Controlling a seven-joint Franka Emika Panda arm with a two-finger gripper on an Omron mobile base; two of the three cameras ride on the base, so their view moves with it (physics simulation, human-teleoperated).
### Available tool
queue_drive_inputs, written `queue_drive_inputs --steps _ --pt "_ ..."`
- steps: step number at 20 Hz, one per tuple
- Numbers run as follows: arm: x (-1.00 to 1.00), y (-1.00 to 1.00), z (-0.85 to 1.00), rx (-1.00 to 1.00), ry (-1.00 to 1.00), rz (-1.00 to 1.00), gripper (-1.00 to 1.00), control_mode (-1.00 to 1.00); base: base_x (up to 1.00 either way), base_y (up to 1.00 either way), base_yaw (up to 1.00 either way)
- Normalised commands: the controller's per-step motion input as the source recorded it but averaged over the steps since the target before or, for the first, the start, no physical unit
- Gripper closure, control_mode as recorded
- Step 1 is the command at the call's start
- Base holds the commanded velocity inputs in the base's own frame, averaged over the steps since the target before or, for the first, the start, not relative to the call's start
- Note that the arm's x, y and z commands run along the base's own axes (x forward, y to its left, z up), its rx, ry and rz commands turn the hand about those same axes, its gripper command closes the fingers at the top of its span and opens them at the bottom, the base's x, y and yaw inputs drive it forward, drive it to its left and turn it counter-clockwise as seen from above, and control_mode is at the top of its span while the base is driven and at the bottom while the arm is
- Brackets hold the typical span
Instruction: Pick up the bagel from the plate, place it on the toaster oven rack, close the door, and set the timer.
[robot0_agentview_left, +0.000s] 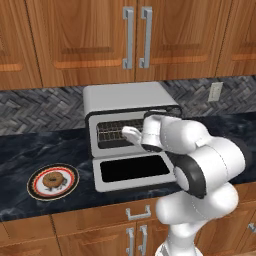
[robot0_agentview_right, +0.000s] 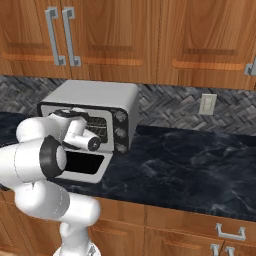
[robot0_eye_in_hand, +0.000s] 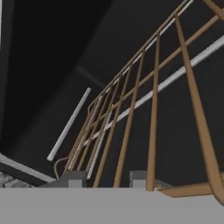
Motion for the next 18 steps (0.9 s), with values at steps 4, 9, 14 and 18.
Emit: queue_drive_inputs --steps 4,9,14,18 --pt "-0.76 0.00 -0.22 0.00 0.10 0.00 1.00 -1.00 0.00 0.00 0.00" --pt "-0.86 0.02 -0.27 0.00 0.09 0.00 1.00 -1.00 0.00 0.00 0.00" --pt "-0.73 0.07 -0.28 -0.03 0.05 0.00 1.00 -1.00 0.00 0.00 0.00" --pt "-0.37 0.17 -0.11 -0.07 0.01 -0.01 -1.00 -1.00 0.00 0.00 0.00"
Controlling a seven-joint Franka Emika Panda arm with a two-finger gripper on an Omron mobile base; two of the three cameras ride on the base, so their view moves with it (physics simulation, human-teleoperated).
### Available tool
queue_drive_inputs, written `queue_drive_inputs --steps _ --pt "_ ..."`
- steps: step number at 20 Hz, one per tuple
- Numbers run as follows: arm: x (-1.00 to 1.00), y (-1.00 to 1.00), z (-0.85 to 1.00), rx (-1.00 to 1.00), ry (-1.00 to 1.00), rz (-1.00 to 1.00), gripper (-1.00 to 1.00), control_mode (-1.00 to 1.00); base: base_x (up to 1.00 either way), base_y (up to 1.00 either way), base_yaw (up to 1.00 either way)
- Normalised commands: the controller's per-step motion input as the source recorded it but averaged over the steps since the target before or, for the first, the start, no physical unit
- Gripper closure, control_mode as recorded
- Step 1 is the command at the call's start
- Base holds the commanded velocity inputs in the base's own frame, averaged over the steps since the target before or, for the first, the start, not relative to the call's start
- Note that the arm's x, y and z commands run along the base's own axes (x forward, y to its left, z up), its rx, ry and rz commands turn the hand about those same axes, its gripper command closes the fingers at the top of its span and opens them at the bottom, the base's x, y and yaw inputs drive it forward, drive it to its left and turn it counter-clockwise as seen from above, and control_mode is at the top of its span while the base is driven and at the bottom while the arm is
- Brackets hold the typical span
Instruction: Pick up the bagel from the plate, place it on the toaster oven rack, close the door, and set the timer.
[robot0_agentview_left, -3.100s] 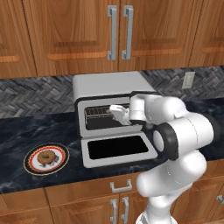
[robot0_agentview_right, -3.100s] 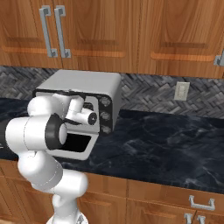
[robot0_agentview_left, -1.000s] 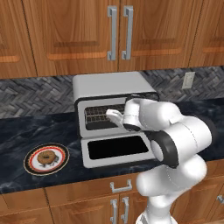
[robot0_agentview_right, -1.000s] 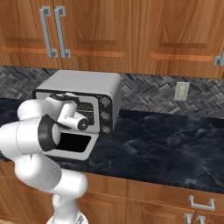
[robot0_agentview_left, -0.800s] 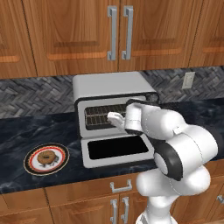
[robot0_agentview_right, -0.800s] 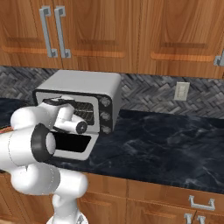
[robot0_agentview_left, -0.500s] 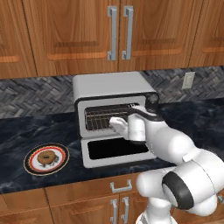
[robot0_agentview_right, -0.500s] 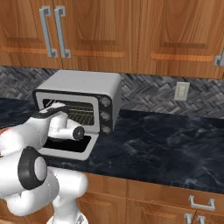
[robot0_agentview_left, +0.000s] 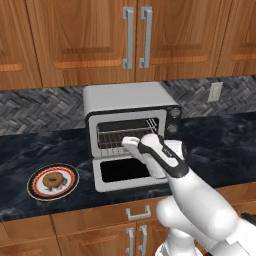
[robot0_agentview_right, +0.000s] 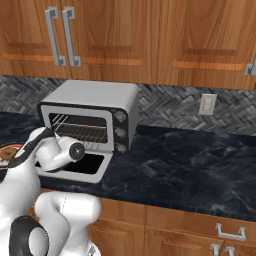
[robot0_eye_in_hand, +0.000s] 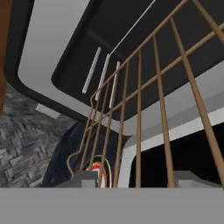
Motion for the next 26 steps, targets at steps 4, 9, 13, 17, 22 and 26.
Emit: queue_drive_inputs --steps 4,9,13,17,22,26 --pt "-0.55 0.11 0.01 -0.08 0.03 -0.01 -1.00 -1.00 0.00 0.00 0.00" --pt "-0.62 0.20 0.13 -0.15 0.25 -0.05 -1.00 -1.00 0.00 0.00 0.00" --pt "-0.58 0.29 0.17 -0.21 0.39 -0.05 -1.00 -1.00 0.00 0.00 0.00" --pt "-0.38 0.64 0.29 -0.26 0.36 -0.01 -1.00 -1.00 0.00 0.00 0.00" --pt "-0.04 0.76 0.13 -0.23 0.20 0.00 -1.00 -1.00 0.00 0.00 0.00" --pt "-0.01 0.73 0.00 -0.16 0.01 0.00 -1.00 -1.00 0.00 0.00 0.00"
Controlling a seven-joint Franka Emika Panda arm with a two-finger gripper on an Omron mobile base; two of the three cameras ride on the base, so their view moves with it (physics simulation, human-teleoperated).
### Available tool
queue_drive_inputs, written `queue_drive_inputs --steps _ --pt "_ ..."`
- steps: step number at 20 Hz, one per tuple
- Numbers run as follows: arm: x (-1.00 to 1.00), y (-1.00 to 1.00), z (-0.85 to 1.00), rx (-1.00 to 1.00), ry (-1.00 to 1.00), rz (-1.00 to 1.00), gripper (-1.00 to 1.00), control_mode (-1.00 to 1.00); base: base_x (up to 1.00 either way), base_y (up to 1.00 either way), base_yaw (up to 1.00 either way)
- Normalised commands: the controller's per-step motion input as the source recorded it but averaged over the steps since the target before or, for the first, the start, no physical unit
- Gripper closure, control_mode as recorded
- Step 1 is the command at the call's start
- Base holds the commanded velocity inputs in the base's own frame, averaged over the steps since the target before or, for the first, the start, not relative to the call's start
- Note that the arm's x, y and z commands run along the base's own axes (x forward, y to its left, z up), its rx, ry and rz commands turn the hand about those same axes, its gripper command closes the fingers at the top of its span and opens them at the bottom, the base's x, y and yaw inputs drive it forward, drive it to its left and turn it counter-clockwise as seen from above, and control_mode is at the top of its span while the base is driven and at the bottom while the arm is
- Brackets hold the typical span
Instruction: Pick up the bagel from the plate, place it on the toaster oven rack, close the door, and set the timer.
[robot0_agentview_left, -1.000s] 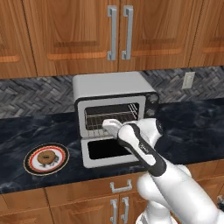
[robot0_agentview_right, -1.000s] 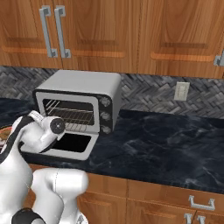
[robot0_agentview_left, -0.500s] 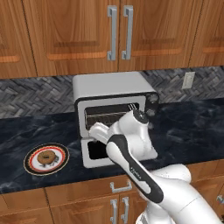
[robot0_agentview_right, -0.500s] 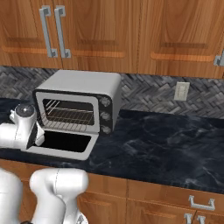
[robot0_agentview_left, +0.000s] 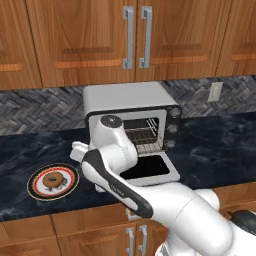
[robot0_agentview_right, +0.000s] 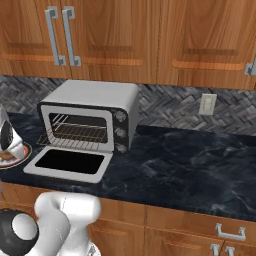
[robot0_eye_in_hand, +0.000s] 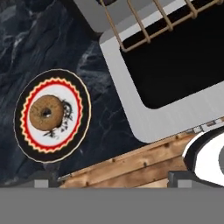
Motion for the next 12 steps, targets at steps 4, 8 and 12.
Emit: queue_drive_inputs --steps 4,8,12 --pt "0.00 0.77 0.00 -0.31 0.05 0.00 -1.00 -1.00 0.00 0.00 0.00" --pt "0.00 0.72 -0.03 -0.33 0.02 0.00 -1.00 -1.00 0.00 0.00 0.00" --pt "0.03 0.64 0.00 -0.34 0.11 0.00 -1.00 -1.00 0.00 0.00 0.00"
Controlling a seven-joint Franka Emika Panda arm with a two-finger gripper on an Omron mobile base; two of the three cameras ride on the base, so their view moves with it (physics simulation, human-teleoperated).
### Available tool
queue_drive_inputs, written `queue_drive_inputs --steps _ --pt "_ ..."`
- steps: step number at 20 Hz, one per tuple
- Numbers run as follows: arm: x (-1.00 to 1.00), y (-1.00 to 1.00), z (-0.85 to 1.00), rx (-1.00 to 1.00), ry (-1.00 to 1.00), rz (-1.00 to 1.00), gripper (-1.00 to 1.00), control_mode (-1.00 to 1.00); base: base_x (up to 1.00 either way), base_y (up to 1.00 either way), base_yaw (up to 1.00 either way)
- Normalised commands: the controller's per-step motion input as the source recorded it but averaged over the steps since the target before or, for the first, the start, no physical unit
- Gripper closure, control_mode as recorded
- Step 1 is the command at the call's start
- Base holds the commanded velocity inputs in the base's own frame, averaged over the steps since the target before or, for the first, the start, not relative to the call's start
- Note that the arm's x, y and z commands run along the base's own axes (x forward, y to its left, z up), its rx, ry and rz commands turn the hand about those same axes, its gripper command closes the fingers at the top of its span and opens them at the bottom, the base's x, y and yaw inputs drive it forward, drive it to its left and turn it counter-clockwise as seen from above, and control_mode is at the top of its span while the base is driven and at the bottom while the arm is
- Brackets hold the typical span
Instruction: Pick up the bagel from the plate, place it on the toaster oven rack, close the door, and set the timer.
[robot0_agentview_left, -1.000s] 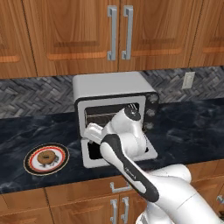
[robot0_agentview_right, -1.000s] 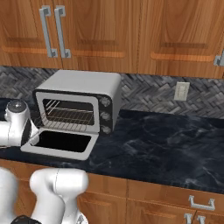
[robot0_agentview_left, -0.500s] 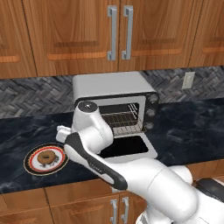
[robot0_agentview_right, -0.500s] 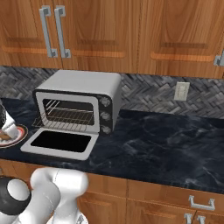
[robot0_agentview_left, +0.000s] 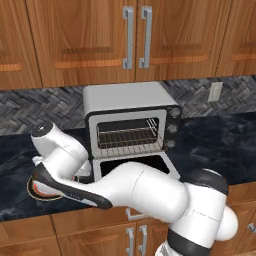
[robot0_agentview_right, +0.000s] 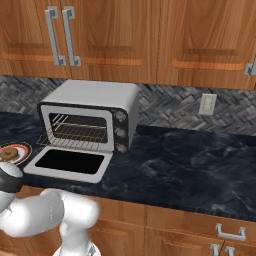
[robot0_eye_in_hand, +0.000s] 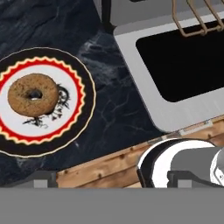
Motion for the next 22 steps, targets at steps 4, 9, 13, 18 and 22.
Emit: queue_drive_inputs --steps 4,9,13,18,22 --pt "0.03 0.41 -0.17 -0.33 0.08 0.02 -1.00 -1.00 0.00 0.00 0.00" --pt "0.28 0.27 -0.20 -0.28 0.15 0.09 -1.00 -1.00 0.00 0.00 0.00" --pt "0.37 0.27 -0.17 -0.28 0.20 0.08 -1.00 -1.00 0.00 0.00 0.00" --pt "0.26 0.22 -0.24 -0.26 0.14 0.10 -1.00 -1.00 0.00 0.00 0.00" --pt "0.06 0.09 -0.29 -0.08 0.08 0.12 -1.00 -1.00 0.00 0.00 0.00"
